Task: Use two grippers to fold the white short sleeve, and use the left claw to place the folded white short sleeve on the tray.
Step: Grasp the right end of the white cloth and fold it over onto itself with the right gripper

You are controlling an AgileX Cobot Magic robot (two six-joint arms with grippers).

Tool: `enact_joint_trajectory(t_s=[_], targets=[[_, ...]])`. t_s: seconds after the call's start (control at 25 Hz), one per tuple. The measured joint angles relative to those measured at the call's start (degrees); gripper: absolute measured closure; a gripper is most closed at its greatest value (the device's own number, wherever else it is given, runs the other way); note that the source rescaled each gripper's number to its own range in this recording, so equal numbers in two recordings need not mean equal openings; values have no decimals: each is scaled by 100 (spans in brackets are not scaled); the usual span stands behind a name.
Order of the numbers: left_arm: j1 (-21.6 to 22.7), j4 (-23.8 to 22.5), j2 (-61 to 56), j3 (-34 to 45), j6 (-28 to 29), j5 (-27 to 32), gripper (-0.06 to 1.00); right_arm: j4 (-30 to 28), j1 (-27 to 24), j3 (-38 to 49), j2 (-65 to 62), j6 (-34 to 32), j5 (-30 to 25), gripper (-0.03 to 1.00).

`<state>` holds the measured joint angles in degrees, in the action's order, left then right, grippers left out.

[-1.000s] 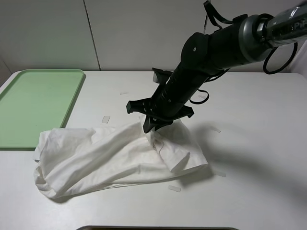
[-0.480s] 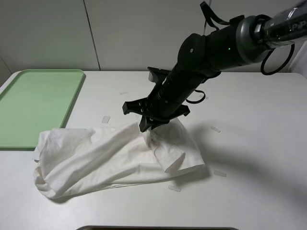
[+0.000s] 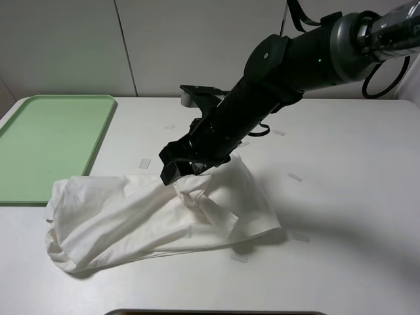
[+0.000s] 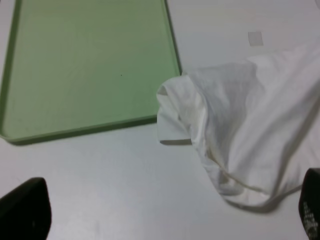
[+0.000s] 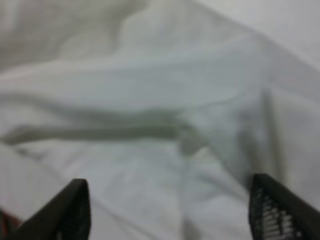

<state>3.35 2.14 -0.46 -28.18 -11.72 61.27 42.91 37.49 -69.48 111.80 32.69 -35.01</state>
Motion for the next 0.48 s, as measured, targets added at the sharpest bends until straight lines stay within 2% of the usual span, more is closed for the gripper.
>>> enact_joint_trajectory(t_s=[0.08, 0.2, 0.36, 0.48], targets=[[0, 0, 0, 0, 0, 0, -5, 481, 0, 0, -2, 730, -431, 31], [0, 0, 0, 0, 0, -5, -5, 742, 0, 0, -6, 1534, -855, 35], [0, 0, 0, 0, 0, -5, -5, 601, 0, 0, -6, 1731, -912, 36], [0, 0, 0, 0, 0, -5, -5, 194, -6, 0, -64, 1634, -947, 36]])
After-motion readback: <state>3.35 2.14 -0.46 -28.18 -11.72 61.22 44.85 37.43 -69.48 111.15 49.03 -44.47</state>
